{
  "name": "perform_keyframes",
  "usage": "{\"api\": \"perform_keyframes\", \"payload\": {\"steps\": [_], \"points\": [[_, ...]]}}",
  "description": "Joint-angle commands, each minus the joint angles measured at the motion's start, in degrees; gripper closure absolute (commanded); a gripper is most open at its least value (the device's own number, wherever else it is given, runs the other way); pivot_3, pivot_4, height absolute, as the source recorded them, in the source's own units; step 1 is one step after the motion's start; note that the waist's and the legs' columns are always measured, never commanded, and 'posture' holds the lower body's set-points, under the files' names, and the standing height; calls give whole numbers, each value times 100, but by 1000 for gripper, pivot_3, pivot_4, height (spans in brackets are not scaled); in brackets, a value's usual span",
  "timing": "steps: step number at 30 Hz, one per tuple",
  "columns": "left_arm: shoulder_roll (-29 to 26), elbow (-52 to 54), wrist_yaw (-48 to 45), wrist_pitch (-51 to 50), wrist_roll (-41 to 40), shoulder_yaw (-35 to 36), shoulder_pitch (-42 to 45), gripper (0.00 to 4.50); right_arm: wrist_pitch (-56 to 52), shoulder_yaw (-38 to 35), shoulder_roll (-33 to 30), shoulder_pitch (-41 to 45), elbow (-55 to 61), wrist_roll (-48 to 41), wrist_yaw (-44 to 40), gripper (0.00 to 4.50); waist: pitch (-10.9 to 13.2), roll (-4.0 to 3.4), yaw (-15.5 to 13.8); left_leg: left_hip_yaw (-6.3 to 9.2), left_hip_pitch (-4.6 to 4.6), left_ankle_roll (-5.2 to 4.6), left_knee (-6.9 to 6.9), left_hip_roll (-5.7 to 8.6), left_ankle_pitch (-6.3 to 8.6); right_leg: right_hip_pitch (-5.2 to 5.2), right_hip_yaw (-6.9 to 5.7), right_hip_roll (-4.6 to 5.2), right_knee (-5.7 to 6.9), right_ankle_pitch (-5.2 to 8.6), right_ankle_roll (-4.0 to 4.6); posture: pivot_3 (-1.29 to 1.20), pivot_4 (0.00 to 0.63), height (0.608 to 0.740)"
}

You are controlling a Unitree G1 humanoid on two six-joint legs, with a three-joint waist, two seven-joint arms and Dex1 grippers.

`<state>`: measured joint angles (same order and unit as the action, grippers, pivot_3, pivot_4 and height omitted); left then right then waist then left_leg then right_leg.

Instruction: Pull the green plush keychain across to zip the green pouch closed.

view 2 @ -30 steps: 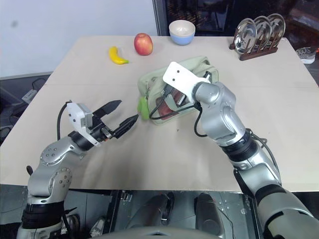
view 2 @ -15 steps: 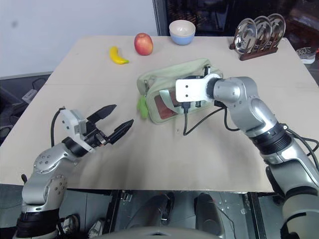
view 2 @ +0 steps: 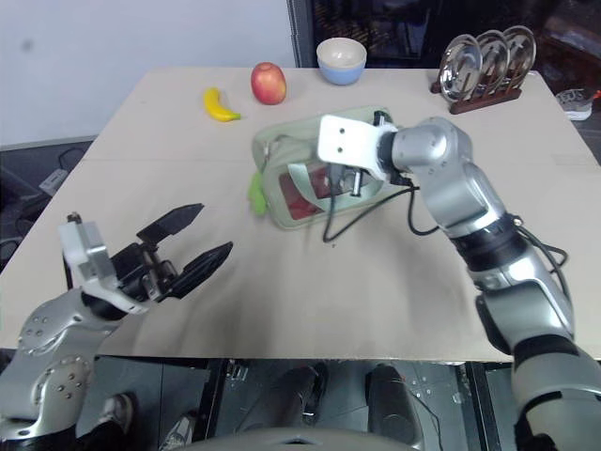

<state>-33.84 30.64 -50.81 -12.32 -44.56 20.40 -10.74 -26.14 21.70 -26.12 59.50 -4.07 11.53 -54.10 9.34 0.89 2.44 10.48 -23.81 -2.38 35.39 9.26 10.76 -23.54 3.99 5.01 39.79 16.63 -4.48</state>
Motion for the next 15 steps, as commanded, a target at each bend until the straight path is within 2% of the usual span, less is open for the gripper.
{"api": "perform_keyframes", "payload": {"steps": [1, 5, 10, 15], "points": [[-127, 363, -81, -75, -291, 169, -80, 0, -187, -237, 235, 324, -32, 18, 393, 4446, 0, 0, -17, 1, -1, 1, 0, -1, 0, -1, -2, 0, 0, 0, 1, 0, 150, 740], [-202, 240, -93, -43, -170, 73, 107, 0, -324, -335, 449, 539, -34, 63, 746, 4446, 1, -2, -24, 0, -2, 2, 0, 0, 1, -3, 0, 0, -2, -1, 1, 0, 150, 740], [-141, -263, 332, -115, -14, 270, 449, 0, -693, 79, 827, 48, 443, 177, 973, 4446, 1, -1, -2, 0, -2, 4, -5, -2, 2, -5, -1, -3, -3, -1, 1, 0, 150, 740], [-181, -785, 1023, -99, 663, 377, 697, 0, -872, 101, 1009, -96, 588, 191, 1091, 4446, 1, -1, -10, -4, -1, 9, -8, -6, 2, -13, 7, -8, 1, -1, 2, 0, 150, 740]]}}
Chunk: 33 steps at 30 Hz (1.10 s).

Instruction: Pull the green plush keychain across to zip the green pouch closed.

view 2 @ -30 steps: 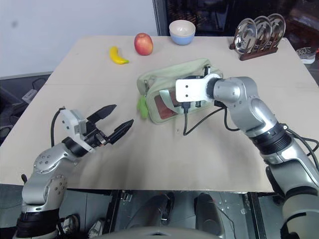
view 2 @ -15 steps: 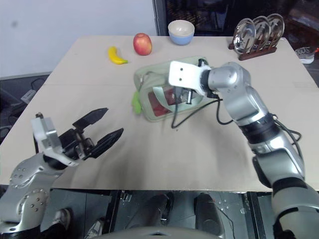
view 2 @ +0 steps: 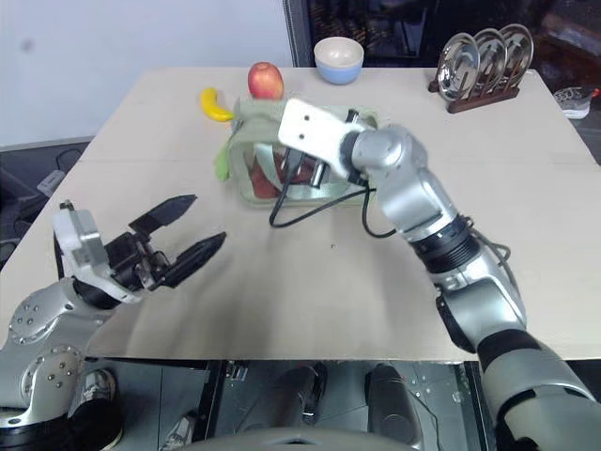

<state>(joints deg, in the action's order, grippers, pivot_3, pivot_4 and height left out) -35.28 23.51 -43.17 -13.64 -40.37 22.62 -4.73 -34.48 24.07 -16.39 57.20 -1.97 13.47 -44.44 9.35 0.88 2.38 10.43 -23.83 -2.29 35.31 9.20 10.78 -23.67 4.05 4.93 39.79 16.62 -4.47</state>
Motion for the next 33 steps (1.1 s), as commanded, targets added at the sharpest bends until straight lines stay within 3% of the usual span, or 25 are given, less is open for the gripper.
{"api": "perform_keyframes", "payload": {"steps": [1, 11, 28, 29, 30, 33], "points": [[-64, -173, 353, 53, 435, 87, 163, 0, -45, -130, 34, 126, 386, 9, 134, 4446, 0, 1, -6, 0, 0, 0, 1, 1, 0, 1, 0, 0, -1, 0, 0, 0, 150, 740], [97, -609, 1331, 204, 1839, -283, 524, 0, -125, -37, 64, 72, 499, -9, 118, 4446, -1, 1, 9, 1, 0, 1, 0, 1, 0, 0, -1, 0, -1, -1, 1, 0, 150, 740], [162, -1736, 1846, 1342, 3777, -1378, 1541, 0, -67, -23, 90, 68, 508, -44, 83, 4446, -1, 2, 9, 2, -1, 1, 0, 1, 0, -1, -3, 0, 1, -1, 1, 0, 150, 740], [163, -1806, 1887, 1421, 3866, -1413, 1589, 531, -71, -27, 88, 66, 511, -45, 83, 4500, -1, 2, 9, 2, -1, 1, 0, 1, 0, -1, -3, 0, 1, -1, 1, 0, 150, 740], [165, -1860, 1910, 1489, 3928, -1433, 1617, 754, -76, -30, 87, 65, 513, -46, 84, 4500, -1, 2, 11, 2, -1, 1, 0, 1, 0, -1, -4, 0, 1, -1, 1, 0, 150, 740], [174, -1973, 1910, 1656, 4002, -1444, 1644, 2248, -85, -36, 67, 46, 526, -41, 81, 4500, -1, 2, 14, 2, -1, 1, 0, 1, 0, -2, -3, 0, 1, -1, 1, 0, 150, 740]]}}
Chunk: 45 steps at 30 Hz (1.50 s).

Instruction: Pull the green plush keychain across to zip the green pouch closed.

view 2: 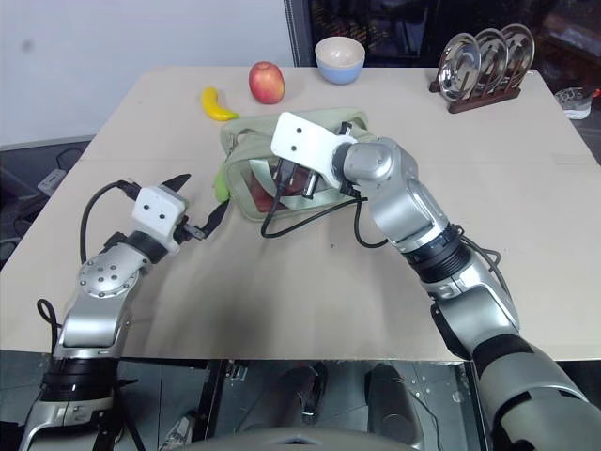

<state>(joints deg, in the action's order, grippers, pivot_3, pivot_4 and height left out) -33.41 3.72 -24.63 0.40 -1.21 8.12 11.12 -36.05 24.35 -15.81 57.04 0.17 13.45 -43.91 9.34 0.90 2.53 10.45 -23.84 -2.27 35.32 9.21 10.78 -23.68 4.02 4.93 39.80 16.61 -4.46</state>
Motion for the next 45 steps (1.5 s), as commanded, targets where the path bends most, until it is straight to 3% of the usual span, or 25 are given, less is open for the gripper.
{"api": "perform_keyframes", "payload": {"steps": [1, 5, 16, 22, 26, 29, 33, 36, 41, 45], "points": [[-13, -32, 52, 296, 100, 10, 60, 2717, 69, -66, 1, 53, 314, -38, 28, 4500, 0, 0, -2, 0, 0, 0, 0, 0, 0, 0, 0, 0, 0, 0, 0, 0, 150, 740], [-78, -167, 53, 566, 244, 9, 86, 4466, 71, -59, -3, 10, 313, -37, 38, 4500, 0, 0, -3, 0, 0, 0, 0, 0, 0, 0, 0, 0, 0, 0, 0, 0, 150, 740], [-804, -466, 576, 1738, 1162, 228, 858, 4466, 134, -18, 69, -13, 224, -48, 61, 4500, 0, 1, -14, 5, -2, 1, 1, 0, 0, 0, -6, 1, 1, 0, 0, 0, 150, 740], [-1526, -888, 369, 2944, 2011, -469, 2107, 4466, 157, -3, 208, 90, 91, -44, 124, 4500, 1, 3, -7, 6, -4, 1, 1, 3, 0, -1, -8, 3, 1, 0, -1, 0, 150, 740], [-1571, -1485, 81, 3574, 1987, -948, 2913, 4466, 187, 9, 279, 136, 0, -26, 155, 4500, 0, 3, 11, 8, -4, 1, 1, 4, -1, -2, -11, 2, 0, 0, -1, 0, 150, 740], [-1472, -1845, -369, 3757, 1537, -1165, 3161, 3636, 207, 16, 330, 156, -57, -5, 183, 4500, 0, 2, 58, 8, -4, 1, 1, 4, -1, -2, -11, 2, 2, 0, -1, 0, 150, 740], [-1399, -1976, -1042, 3531, 761, -1218, 3104, 1729, 173, -2, 379, 147, -72, 4, 222, 4500, 0, 3, 155, 9, -5, 1, 2, 5, -1, -2, -12, 3, 3, 0, -1, 0, 150, 740], [-1383, -1470, -1754, 2604, -550, -921, 2636, 1729, 136, -6, 390, 123, -44, 0, 239, 4500, 0, 3, 192, 9, -7, 1, 5, 4, -1, -2, -12, 3, 5, 0, -1, 0, 150, 740], [-1426, -41, -1947, -135, -3428, 454, 1049, 1729, 105, -38, 405, 105, -8, -14, 247, 4500, 0, 2, 337, 10, -8, 0, 8, 1, -1, -3, -12, 1, 7, 0, -1, 0, 150, 740], [-1277, 673, -1762, -941, -3873, 983, -153, 1729, 131, -61, 394, 133, -33, -40, 239, 4500, 1, 2, 312, 10, 0, 1, 6, -3, -2, -4, -10, -4, 11, 0, -1, 0, 150, 740]]}}
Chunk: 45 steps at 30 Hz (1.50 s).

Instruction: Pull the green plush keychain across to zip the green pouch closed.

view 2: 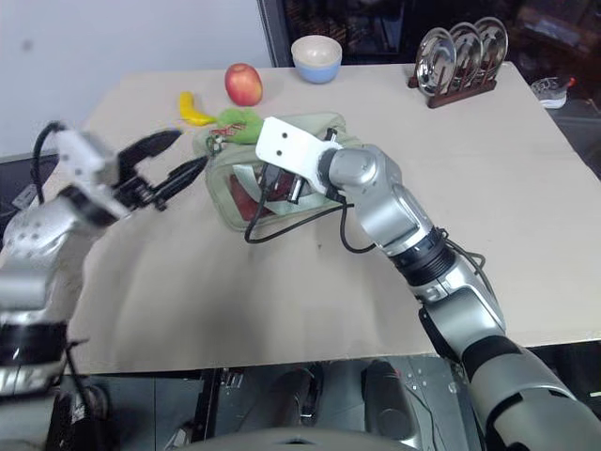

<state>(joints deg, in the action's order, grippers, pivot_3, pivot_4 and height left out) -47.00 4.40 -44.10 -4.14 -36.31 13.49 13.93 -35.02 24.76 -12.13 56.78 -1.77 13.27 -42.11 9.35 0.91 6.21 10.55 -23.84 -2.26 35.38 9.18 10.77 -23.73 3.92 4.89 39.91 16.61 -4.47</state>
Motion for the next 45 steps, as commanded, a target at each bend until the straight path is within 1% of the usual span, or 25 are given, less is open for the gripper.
{"api": "perform_keyframes", "payload": {"steps": [1, 3, 4, 9, 16, 17, 19, 20, 22, 26, 28, 29, 30, 31, 32, 33, 35, 40, 42, 45], "points": [[172, 709, 261, -566, -370, 472, -579, 1729, 36, -103, 22, 164, 154, -30, 55, 4500, 0, 0, -100, 5, 0, 2, -1, -2, -1, 1, -9, -3, -6, 0, 0, 0, 150, 740], [455, 789, 507, -566, -128, 340, -765, 1729, 45, -94, 28, 180, 141, -44, 41, 4500, 0, 0, -216, 4, 1, 5, 1, -2, -3, 2, -12, -1, -1, -6, 9, 0, 150, 740], [601, 807, 598, -547, -18, 253, -793, 1729, 46, -87, 35, 185, 138, -49, 34, 4500, 0, 0, -227, 3, 1, 8, 2, -2, -5, 3, -12, -1, -1, -12, 15, 0, 150, 740], [1154, 593, 921, -406, 629, -79, -699, 1729, 36, -58, 41, 193, 164, -53, -8, 4500, -1, 2, -351, 5, 1, 17, 3, -3, -10, 4, -15, -3, -1, -23, 17, 0, 150, 740], [1470, 214, 1012, -276, 1119, -193, -383, 1729, 42, -39, -4, 197, 191, -15, -3, 4500, -1, 2, -367, 4, 1, 17, 1, -6, -10, 3, -14, -6, -4, -23, 17, 0, 150, 740], [1502, 189, 1027, -273, 1131, -167, -348, 2248, 45, -40, -7, 196, 194, -11, 0, 4500, -2, 3, -368, 3, 1, 17, 1, -6, -10, 3, -13, -6, -5, -23, 17, 0, 150, 740], [1524, 165, 1028, -234, 1194, -136, -317, 2950, 51, -43, -12, 194, 194, -4, 7, 4500, -2, 3, -367, 3, 1, 17, 1, -6, -10, 3, -13, -5, -5, -23, 17, 0, 150, 740], [1534, 174, 1001, -224, 1200, -134, -292, 3508, 57, -44, -16, 193, 192, 1, 11, 4500, -2, 3, -367, 3, 1, 17, 1, -6, -10, 3, -13, -5, -5, -23, 17, 0, 150, 740], [1558, 192, 956, -218, 1206, -137, -248, 4465, 68, -42, -20, 192, 187, 9, 17, 4500, -2, 3, -367, 4, 1, 17, 1, -6, -10, 3, -14, -5, -5, -23, 17, 0, 150, 740], [1610, 198, 957, -204, 1258, -110, -195, 4465, 143, -45, -71, 204, 193, -47, -89, 4500, -2, 4, -370, 4, 0, 18, 1, -6, -10, 3, -14, -5, -5, -23, 17, 0, 150, 740], [1616, 197, 977, -187, 1313, -102, -192, 4500, 133, -130, -75, 195, 233, -124, -106, 3677, -2, 4, -369, 4, 0, 17, 1, -6, -10, 3, -14, -5, -5, -23, 17, 0, 150, 740], [1619, 197, 984, -182, 1331, -102, -192, 4500, 135, -148, -100, 182, 268, -141, -124, 3370, -2, 4, -370, 4, 1, 17, 1, -6, -10, 3, -14, -5, -5, -23, 17, 0, 150, 740], [1624, 195, 990, -177, 1347, -100, -193, 4500, 111, -182, -118, 157, 324, -173, -137, 2807, -2, 4, -371, 4, 0, 18, 1, -6, -10, 3, -14, -5, -5, -23, 17, 0, 150, 740], [1631, 187, 994, -169, 1362, -98, -196, 4500, 67, -214, -148, 129, 396, -201, -156, 2388, -2, 4, -372, 4, 0, 17, 1, -6, -10, 3, -14, -5, -5, -23, 17, 0, 150, 740], [1638, 168, 1002, -152, 1393, -100, -202, 4500, 19, -236, -237, 77, 529, -250, -243, 1780, -2, 4, -373, 4, 0, 17, 1, -6, -10, 3, -14, -5, -6, -23, 17, 0, 150, 740], [1648, 146, 1001, -131, 1419, -101, -208, 4500, -57, -316, -298, 19, 691, -393, -364, 1314, -2, 4, -380, 4, 0, 17, 1, -6, -10, 3, -14, -5, -6, -23, 17, 0, 150, 740], [1664, 114, 997, -93, 1458, -100, -219, 4500, -481, -642, -342, -32, 1064, -793, -528, 1314, -2, 4, -383, 4, -1, 17, 1, -5, -10, 3, -15, -4, -8, -23, 17, 0, 150, 740], [1687, 82, 978, -39, 1506, -74, -236, 4500, -1008, -1212, -469, 119, 1690, -1527, -689, 1314, -2, 4, -380, 5, -2, 17, 1, -6, -10, 3, -16, -4, -8, -23, 17, 0, 150, 740], [1688, 57, 968, -15, 1518, -74, -232, 4500, -882, -1142, -478, 273, 1590, -1424, -480, 1314, -2, 4, -373, 4, -2, 16, 0, -6, -9, 3, -14, -4, -7, -23, 17, 0, 150, 740], [1684, 24, 954, 27, 1542, -85, -228, 4500, -485, -850, -315, 506, 1139, -1193, -169, 1314, -2, 4, -370, 4, 0, 16, -1, -8, -9, 2, -15, -5, -4, -23, 17, 0, 150, 740]]}}
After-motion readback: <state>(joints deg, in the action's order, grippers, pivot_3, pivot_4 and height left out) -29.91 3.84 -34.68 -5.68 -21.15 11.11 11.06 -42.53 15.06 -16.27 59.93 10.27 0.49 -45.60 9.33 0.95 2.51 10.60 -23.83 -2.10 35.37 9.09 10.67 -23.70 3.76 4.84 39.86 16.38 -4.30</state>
